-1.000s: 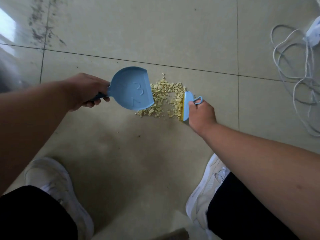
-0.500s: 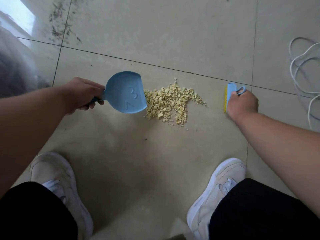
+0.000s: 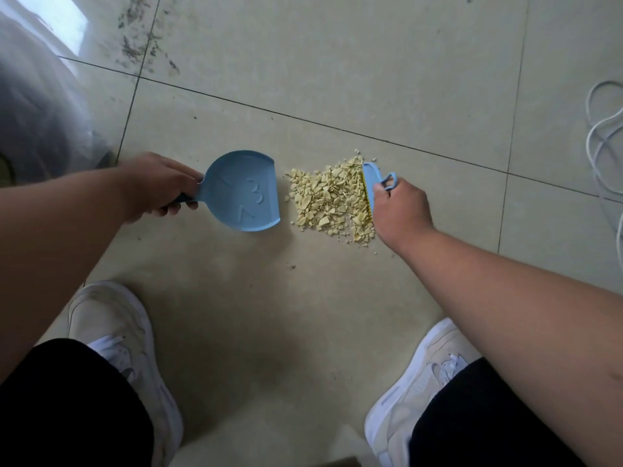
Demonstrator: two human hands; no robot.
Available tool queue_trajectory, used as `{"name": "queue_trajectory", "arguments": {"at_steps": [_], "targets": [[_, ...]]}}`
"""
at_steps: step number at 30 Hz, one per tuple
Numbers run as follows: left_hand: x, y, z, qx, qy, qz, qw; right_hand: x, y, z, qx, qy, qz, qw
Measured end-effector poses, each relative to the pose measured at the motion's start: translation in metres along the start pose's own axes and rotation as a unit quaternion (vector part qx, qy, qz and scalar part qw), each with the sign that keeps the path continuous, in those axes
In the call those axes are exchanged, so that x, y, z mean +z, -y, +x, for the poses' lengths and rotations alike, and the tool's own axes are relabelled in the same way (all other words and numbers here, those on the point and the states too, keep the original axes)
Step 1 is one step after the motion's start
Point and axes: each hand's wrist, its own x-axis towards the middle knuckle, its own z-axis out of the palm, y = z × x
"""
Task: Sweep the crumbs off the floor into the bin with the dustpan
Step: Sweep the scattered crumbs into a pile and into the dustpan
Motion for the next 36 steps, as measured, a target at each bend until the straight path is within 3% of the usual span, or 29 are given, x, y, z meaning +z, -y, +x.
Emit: {"name": "queue_trajectory", "arguments": {"at_steps": [10, 14, 26, 32, 36], "targets": [[-0.020, 0.023, 0.019, -0.003, -0.023, -0.074, 0.997, -0.032, -0.001, 0.054, 0.024, -0.078, 0.004, 0.997], [-0.023, 0.029, 0.025, 0.000, -0.023, -0.077, 0.997, -0.031, 0.004, 0.072, 0.019, -0.055, 0.000, 0.998], [-0.025, 0.028, 0.022, -0.003, -0.023, -0.095, 0.995, 0.001, 0.032, 0.032, -0.139, 0.084, -0.021, 0.986], [-0.018, 0.023, 0.013, 0.013, -0.041, -0.150, 0.988, -0.017, 0.035, 0.039, -0.113, -0.005, 0.032, 0.993], [-0.014, 0.025, 0.013, 0.000, -0.050, -0.144, 0.988, -0.018, 0.045, 0.063, -0.106, 0.027, -0.014, 0.994]]}}
